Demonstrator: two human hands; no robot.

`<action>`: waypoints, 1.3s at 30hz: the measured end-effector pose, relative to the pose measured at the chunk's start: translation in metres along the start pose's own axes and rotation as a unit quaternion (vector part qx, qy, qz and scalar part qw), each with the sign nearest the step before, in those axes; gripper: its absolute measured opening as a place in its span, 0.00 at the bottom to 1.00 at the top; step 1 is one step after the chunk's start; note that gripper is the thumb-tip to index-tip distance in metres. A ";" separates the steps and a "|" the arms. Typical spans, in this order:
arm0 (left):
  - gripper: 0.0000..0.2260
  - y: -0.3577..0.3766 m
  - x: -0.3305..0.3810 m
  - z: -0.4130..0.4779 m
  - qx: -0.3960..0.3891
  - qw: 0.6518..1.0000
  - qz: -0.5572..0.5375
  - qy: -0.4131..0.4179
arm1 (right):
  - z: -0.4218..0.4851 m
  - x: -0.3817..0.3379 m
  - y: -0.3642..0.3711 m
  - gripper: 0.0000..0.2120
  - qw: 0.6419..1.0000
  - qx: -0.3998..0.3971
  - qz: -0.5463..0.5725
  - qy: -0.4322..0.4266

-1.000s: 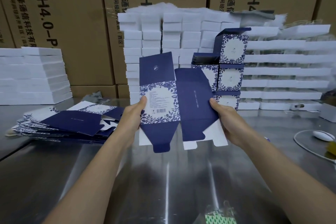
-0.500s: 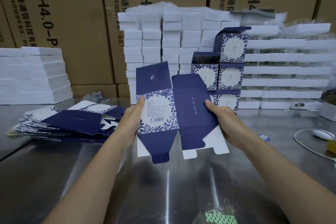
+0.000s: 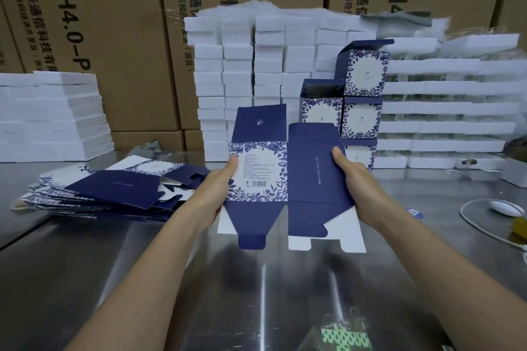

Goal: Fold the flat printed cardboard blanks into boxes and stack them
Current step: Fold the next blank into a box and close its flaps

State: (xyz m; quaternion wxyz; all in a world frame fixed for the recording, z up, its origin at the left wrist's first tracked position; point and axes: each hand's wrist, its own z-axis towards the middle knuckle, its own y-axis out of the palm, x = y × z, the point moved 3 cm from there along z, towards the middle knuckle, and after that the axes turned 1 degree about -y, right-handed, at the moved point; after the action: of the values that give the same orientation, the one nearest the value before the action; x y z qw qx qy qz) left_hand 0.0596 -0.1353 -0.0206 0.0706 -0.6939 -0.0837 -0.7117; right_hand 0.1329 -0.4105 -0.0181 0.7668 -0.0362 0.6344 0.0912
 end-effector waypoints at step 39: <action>0.24 -0.011 0.002 0.004 0.012 0.975 -0.220 0.008 | -0.014 0.005 0.017 0.19 0.996 -0.045 0.053 0.053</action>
State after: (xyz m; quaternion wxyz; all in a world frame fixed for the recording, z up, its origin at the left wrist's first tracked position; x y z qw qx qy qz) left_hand 0.0612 -0.1232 -0.0193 -0.0789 -0.6520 -0.2425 -0.7140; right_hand 0.1176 -0.3960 -0.0246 0.7239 -0.0420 0.6702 0.1584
